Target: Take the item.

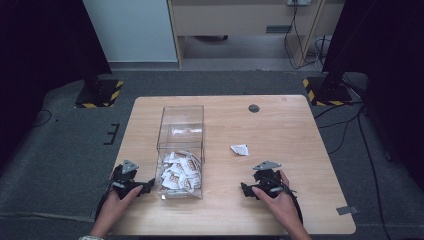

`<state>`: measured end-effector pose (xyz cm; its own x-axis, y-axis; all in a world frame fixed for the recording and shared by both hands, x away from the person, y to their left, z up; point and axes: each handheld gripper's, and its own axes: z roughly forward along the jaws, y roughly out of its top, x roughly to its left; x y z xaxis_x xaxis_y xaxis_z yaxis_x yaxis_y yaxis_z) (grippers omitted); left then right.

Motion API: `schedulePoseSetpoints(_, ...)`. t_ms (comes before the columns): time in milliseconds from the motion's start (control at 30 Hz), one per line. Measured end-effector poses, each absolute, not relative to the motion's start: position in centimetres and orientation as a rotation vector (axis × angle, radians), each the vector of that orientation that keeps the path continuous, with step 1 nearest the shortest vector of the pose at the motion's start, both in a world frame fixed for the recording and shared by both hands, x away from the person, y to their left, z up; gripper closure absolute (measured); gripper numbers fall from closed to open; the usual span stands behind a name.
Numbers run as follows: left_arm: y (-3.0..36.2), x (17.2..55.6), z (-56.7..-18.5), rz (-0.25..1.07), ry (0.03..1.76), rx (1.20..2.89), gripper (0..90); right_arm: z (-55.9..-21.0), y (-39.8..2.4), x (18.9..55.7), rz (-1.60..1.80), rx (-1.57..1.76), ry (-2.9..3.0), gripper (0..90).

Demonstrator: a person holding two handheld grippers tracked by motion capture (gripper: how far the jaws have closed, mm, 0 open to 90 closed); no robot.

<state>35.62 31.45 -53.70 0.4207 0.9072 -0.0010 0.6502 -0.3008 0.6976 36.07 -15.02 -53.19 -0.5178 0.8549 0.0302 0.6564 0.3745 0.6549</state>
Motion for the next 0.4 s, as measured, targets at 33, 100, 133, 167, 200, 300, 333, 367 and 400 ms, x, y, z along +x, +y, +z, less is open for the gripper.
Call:
schedulePoseSetpoints(33, 31.45, 35.62, -53.7, 0.532, 1.312, 2.054, 0.0, -53.34, -14.93, 35.98, 0.887, 1.31, 2.315, 3.6)
schedulePoseSetpoints(100, 31.45, 35.62, -53.7, 0.532, 1.312, 2.054, 0.0, -53.58, -14.84, 35.8, 0.899, 1.297, 2.299, 1.6)
schedulePoseSetpoints(133, 31.45, 35.62, -53.7, 0.532, 1.312, 2.055, 0.0, -53.77, -14.9, 35.71, 0.923, 1.283, 2.285, 1.2)
schedulePoseSetpoints(167, 31.45, 35.62, -53.7, 0.532, 1.312, 2.055, 0.0, -53.91, -14.98, 35.65, 0.946, 1.273, 2.277, 1.1)
schedulePoseSetpoints(200, 31.45, 35.61, -53.7, 0.532, 1.312, 2.055, 0.0, -53.91, -14.98, 35.66, 0.944, 1.273, 2.279, 1.0)
schedulePoseSetpoints(300, 31.45, 35.62, -53.7, 0.532, 1.312, 2.055, 0.0, -53.91, -14.96, 35.67, 0.943, 1.275, 2.279, 0.9)
schedulePoseSetpoints(333, 31.45, 35.62, -53.69, 0.532, 1.312, 2.055, 0.0, -53.91, -14.96, 35.68, 0.943, 1.273, 2.279, 0.8)
schedulePoseSetpoints(367, 31.45, 35.62, -53.7, 0.532, 1.312, 2.054, 0.0, -53.91, -14.95, 35.68, 0.943, 1.273, 2.279, 0.8)
schedulePoseSetpoints(400, 31.45, 35.62, -53.69, 0.532, 1.312, 2.054, 0.0, -53.91, -14.96, 35.69, 0.943, 1.273, 2.279, 0.8)
